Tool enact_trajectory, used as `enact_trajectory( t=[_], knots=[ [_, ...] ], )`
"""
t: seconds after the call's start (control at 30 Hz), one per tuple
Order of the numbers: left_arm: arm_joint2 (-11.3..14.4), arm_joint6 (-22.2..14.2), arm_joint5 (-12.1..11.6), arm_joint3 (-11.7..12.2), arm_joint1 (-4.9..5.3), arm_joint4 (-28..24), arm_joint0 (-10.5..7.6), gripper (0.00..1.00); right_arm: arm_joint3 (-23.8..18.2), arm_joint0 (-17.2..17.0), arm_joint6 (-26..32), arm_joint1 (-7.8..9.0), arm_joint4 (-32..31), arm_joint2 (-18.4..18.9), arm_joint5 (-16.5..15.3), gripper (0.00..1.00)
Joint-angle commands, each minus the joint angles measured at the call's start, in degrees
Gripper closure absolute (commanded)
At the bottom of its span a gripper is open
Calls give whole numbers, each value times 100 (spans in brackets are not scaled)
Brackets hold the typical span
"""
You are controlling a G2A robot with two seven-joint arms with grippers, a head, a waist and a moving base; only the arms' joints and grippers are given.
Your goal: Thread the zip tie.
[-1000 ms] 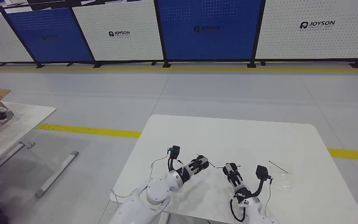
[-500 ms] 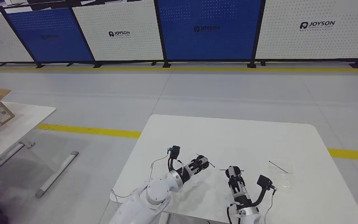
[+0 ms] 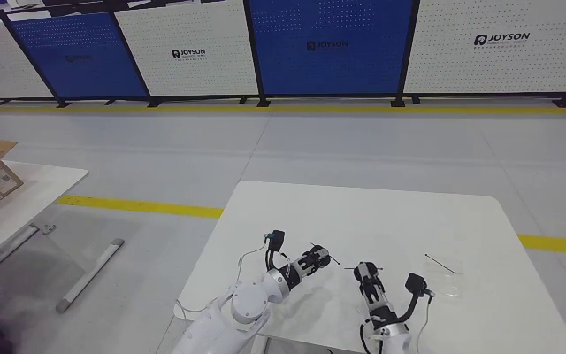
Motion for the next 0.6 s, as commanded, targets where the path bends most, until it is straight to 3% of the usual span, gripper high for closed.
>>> enact_trajectory(
  t=[0.0, 0.57],
  knots=[
    [0, 0, 0, 0, 0, 0, 0, 100, 5, 6, 22, -1, 24, 4, -13, 100],
    [0, 0, 0, 0, 0, 0, 0, 100, 177, 155, 322, -90, 403, 40, 3, 100]
  ],
)
